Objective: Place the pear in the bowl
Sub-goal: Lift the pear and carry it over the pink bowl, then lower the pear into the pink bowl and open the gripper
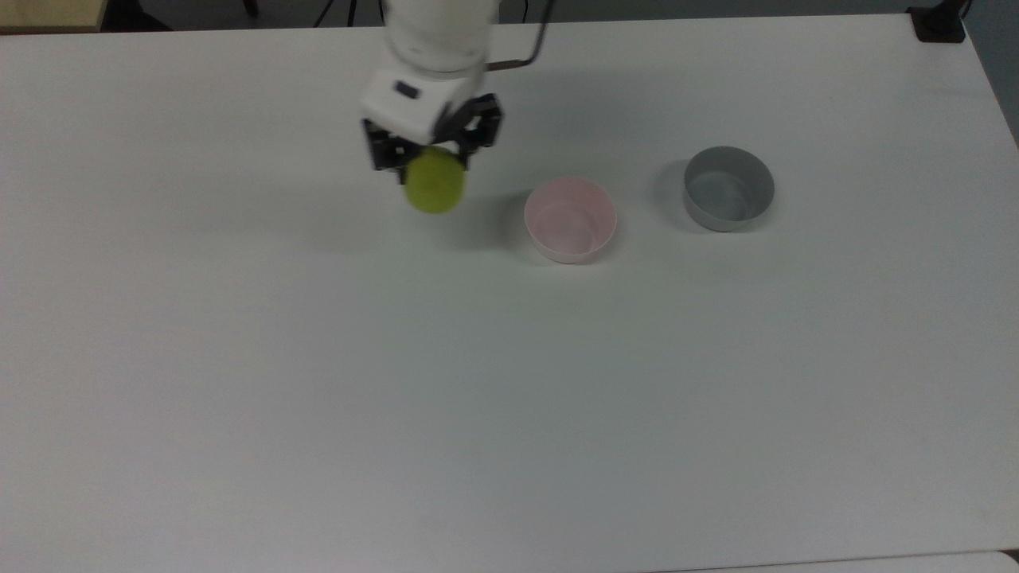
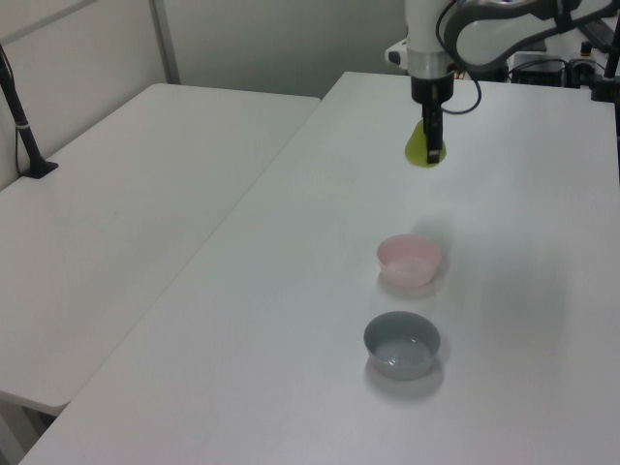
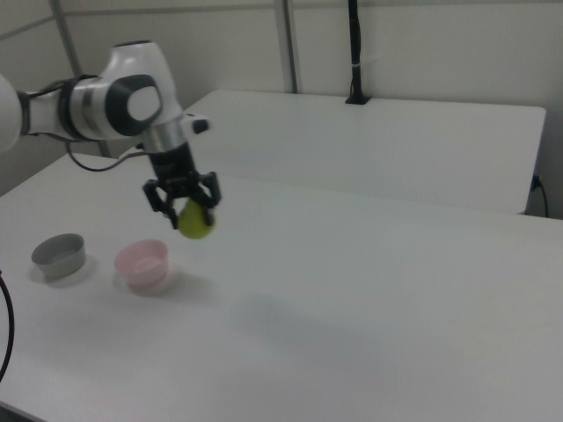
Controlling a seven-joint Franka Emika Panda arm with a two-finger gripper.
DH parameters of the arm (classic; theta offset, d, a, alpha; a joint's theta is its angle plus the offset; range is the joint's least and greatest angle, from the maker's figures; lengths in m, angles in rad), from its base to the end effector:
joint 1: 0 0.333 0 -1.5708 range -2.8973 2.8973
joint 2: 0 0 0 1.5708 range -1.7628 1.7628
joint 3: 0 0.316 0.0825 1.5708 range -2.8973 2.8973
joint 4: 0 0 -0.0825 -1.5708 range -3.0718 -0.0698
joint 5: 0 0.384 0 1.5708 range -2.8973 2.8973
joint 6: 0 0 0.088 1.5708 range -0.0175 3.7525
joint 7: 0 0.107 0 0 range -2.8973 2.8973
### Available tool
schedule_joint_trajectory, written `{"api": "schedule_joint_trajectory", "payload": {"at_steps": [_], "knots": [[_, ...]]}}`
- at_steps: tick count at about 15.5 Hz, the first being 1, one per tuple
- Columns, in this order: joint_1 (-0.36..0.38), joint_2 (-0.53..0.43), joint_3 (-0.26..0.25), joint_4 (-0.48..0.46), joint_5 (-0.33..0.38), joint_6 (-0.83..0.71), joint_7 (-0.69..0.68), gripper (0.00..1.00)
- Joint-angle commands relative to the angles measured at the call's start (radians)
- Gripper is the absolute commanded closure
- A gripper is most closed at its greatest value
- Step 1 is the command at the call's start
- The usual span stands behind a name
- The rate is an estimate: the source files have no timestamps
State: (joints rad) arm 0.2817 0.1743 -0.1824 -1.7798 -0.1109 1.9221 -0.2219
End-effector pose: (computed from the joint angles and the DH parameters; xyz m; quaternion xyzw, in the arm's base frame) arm 0.6046 0.0580 0.4554 0.9812 0.1802 -0.0189 0.0664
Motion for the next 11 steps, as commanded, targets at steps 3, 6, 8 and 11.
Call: {"api": "schedule_joint_trajectory", "payload": {"at_steps": [3, 6, 8, 11], "knots": [[0.137, 0.016, 0.041, 0.014, 0.06, -0.018, 0.128, 0.67], [0.14, 0.039, 0.07, 0.016, 0.059, -0.018, 0.131, 0.61], [0.146, 0.066, 0.072, 0.017, 0.057, -0.015, 0.134, 0.6], [0.16, 0.105, 0.084, 0.017, 0.059, 0.02, 0.15, 0.6]]}}
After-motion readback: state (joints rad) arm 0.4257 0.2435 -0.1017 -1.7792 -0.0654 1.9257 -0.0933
